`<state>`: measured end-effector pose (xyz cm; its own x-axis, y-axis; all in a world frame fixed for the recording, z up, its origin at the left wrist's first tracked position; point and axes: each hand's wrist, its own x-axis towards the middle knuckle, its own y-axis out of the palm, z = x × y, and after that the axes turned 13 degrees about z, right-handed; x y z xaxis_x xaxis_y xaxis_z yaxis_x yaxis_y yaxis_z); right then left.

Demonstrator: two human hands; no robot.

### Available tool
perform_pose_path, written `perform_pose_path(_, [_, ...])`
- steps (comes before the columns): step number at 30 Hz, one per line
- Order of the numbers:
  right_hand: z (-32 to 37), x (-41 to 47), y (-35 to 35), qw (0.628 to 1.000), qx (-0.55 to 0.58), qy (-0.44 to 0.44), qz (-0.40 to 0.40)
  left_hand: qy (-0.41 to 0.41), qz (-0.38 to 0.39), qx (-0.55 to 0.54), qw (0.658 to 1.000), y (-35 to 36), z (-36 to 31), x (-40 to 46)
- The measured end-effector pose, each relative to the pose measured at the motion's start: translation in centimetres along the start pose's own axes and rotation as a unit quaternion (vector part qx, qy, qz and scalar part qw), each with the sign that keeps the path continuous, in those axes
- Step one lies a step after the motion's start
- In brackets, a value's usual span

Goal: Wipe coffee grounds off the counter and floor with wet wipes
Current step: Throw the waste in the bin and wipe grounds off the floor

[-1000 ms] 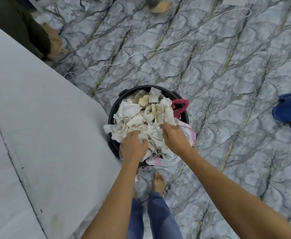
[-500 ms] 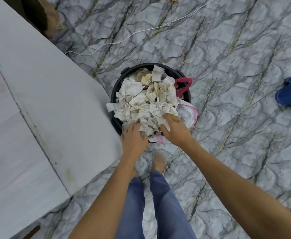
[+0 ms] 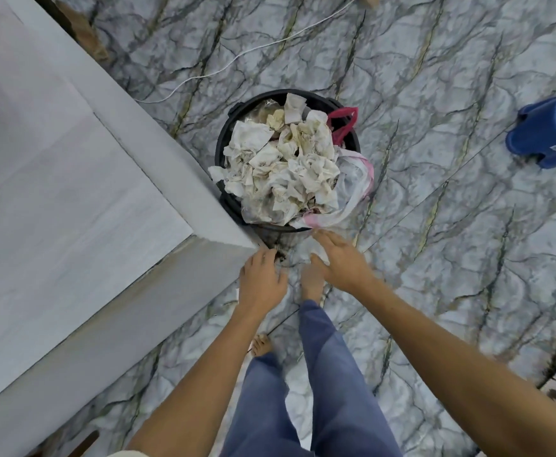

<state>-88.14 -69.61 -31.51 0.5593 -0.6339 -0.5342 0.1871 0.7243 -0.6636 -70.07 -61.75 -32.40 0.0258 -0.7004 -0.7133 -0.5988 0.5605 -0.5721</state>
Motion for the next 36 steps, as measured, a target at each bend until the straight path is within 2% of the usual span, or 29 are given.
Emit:
perform_pose_path(5, [2.4,-5.1,4.2,0.999,0.006,0.039,0.018,-0.012,0.023,0.031,0.999,3.7,5.5,-5.2])
perform_pose_path(9, [4.7,-8.3,7.6,0.997,0.037,0.065,-0.001,-0.044,0.014,0.004,0.999,6.3,10.2,-9.3])
perform_pose_path(16, [4.3,-7.4,14.4,0.993,0.082,0.079,0.045,-0.104,0.030,-0.014,0.994,11.4,17.6,-11.6])
perform_pose_path(22, [-1.4,-1.4,23.3,0.992,0.072,0.037,0.095,-0.144,0.024,-0.001,0.989,19.3,24.4,-5.4])
perform_pose_path(29, [-8.5,7.5,36.0,0.994,0.014,-0.005,0.108,-0.154,0.005,0.002,0.988,30.3,33.5,5.4])
perform_pose_path(33, [-10.5,12.7,43.3,0.988,-0.083,-0.054,0.117,-0.149,-0.010,0.016,0.989,35.6,38.4,12.2])
perform_pose_path(36, [-11.2,16.7,48.0,0.981,-0.142,-0.094,0.092,-0.145,-0.037,0.029,0.988,38.7,41.8,17.1])
